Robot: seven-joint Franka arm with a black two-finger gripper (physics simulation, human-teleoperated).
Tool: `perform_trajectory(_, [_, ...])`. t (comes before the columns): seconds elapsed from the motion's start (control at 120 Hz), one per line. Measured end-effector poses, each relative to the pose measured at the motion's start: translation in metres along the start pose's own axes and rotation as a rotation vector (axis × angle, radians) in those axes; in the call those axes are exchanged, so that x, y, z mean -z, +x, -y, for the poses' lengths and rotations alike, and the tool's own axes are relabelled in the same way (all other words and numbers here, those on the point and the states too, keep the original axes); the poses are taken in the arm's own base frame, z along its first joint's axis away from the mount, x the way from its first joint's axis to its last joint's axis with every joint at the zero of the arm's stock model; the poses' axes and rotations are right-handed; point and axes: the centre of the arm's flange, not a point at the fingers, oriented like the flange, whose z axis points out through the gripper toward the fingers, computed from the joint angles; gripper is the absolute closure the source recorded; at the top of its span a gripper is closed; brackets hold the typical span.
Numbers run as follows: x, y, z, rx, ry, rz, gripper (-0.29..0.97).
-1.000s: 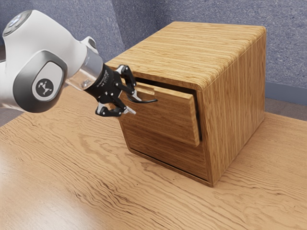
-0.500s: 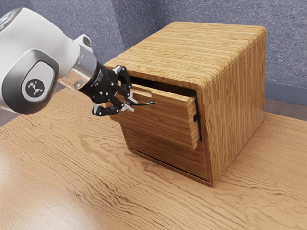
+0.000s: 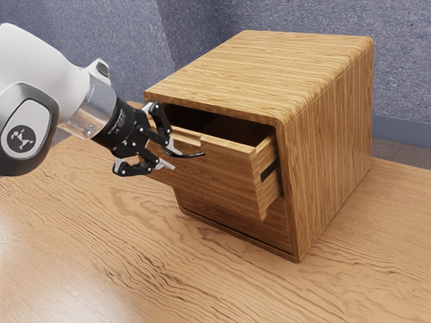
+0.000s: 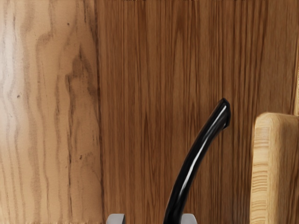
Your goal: Pull the drawer handle with one arm to open the drawer
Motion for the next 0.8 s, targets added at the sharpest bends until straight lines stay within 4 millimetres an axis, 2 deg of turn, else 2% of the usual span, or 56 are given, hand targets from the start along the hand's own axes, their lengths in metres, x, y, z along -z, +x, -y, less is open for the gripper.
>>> perform_trajectory(0.308, [0.011,0.002,0.018,0.002,-0.009,0.005,0.71])
perform_trajectory(0.8, [0.033,-0.003,0.048,-0.003,-0.032,0.018,0.71])
